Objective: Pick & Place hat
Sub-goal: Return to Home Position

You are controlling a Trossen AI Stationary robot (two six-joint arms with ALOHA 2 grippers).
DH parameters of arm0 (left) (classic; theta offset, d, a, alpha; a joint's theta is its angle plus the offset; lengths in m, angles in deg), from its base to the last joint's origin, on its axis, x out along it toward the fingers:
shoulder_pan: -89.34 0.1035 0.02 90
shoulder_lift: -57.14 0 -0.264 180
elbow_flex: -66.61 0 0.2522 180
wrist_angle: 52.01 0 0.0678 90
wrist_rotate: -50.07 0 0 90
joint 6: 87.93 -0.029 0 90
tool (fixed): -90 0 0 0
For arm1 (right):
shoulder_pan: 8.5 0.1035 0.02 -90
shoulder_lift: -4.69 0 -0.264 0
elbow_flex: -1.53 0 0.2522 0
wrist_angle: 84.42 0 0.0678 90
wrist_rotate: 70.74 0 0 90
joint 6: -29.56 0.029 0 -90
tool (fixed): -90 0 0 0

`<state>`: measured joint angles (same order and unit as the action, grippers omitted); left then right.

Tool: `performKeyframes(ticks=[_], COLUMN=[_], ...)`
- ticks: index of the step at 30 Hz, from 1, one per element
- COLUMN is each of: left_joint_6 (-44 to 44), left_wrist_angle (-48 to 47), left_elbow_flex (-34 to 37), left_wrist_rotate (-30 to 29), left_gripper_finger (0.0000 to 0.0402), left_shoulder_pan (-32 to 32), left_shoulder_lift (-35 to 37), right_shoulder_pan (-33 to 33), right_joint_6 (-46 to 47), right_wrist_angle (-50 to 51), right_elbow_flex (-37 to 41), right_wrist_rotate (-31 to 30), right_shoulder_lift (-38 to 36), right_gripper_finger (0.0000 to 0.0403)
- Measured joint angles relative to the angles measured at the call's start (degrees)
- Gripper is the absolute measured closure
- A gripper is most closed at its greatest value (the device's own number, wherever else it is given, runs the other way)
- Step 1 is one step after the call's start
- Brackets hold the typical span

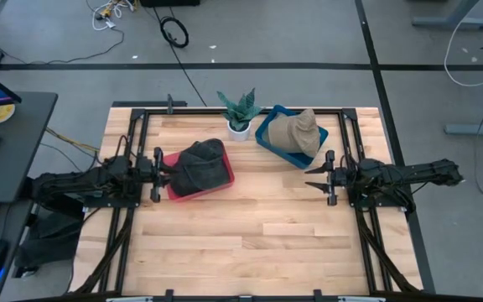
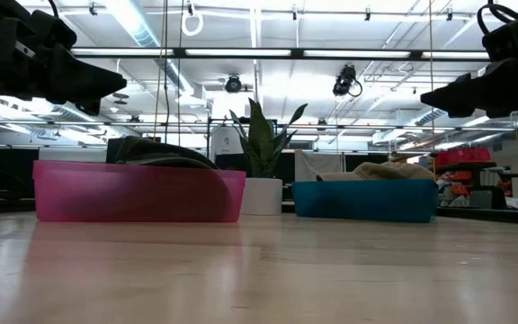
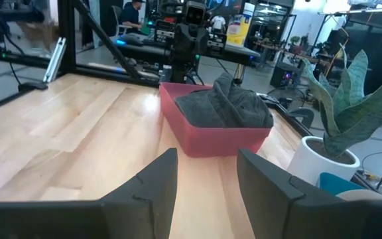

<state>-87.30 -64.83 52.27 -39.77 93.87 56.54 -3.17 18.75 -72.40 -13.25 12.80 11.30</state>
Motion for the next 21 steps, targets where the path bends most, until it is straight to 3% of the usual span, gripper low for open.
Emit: performKeyframes(ticks=[21], left_joint_6=[0.2], left_wrist_angle=[0.8], left_elbow_flex=[0.1], left_wrist_rotate=[0.0], left_gripper_finger=[0.0335], left_shoulder_pan=[0.0], left_shoulder_lift=[-0.5], right_shoulder_pan=[0.0], right_joint_6=[-1.8], right_wrist_angle=[0.0], right_elbow_flex=[0.0], right_wrist_rotate=[-0.1], right_shoulder_lift=[6.2], right_gripper_finger=[0.0243])
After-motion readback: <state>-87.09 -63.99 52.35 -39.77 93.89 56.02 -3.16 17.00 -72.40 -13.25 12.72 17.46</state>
